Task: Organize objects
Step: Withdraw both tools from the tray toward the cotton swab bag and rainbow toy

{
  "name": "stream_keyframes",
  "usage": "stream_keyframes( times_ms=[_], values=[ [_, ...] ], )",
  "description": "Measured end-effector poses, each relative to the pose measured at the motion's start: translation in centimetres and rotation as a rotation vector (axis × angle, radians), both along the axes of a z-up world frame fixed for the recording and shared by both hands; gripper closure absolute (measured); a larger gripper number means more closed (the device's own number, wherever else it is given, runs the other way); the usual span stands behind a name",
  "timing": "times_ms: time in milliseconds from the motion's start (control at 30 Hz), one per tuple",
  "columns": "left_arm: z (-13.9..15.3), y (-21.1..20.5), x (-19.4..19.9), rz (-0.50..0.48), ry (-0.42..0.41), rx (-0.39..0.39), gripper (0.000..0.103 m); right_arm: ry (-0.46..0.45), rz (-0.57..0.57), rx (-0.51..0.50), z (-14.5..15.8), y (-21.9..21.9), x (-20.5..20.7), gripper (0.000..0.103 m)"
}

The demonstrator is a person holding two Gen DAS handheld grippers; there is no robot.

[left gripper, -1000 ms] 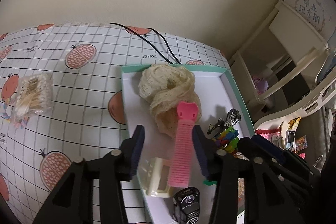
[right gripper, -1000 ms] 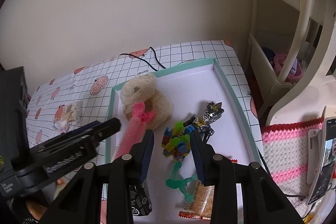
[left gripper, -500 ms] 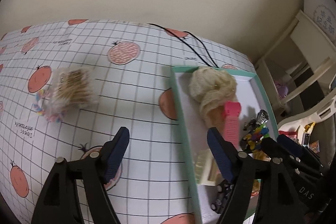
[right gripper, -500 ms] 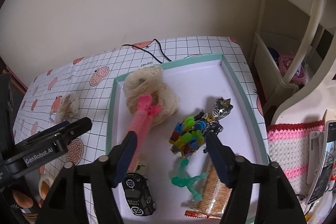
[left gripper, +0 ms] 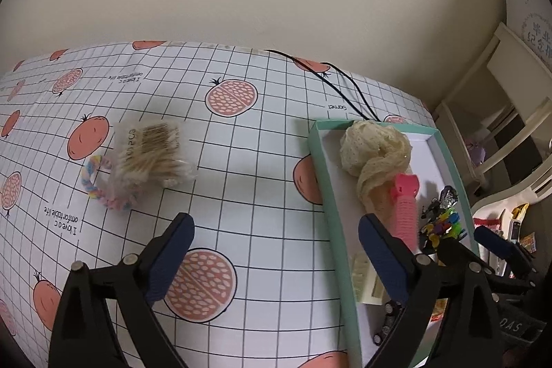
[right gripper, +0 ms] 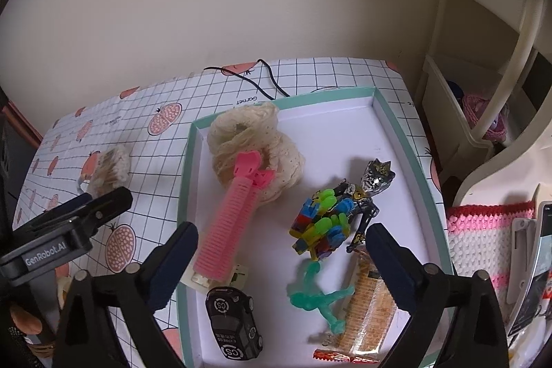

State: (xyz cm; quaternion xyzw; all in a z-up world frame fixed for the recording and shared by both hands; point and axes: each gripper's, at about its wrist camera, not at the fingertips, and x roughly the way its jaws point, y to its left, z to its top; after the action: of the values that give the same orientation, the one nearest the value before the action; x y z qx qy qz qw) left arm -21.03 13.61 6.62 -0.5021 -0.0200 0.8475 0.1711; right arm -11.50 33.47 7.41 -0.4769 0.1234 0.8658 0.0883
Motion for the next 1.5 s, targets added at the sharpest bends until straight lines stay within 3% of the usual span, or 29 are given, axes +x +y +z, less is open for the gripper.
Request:
stream_keyframes(
  times_ms=[533,1500],
  values=[
    [-0.7,-2.1,-1.0,0.020,-0.009,0.034,0.006,-0.014,0.001,0.011,-0.2,-1.4,-0.8,0.001],
    [-1.3,-15.0,-5.7,0.270,-0.064,0.140,0.006,0.080,0.140,-0.036,1.7,-12.1,-5.1,0.001]
  ],
)
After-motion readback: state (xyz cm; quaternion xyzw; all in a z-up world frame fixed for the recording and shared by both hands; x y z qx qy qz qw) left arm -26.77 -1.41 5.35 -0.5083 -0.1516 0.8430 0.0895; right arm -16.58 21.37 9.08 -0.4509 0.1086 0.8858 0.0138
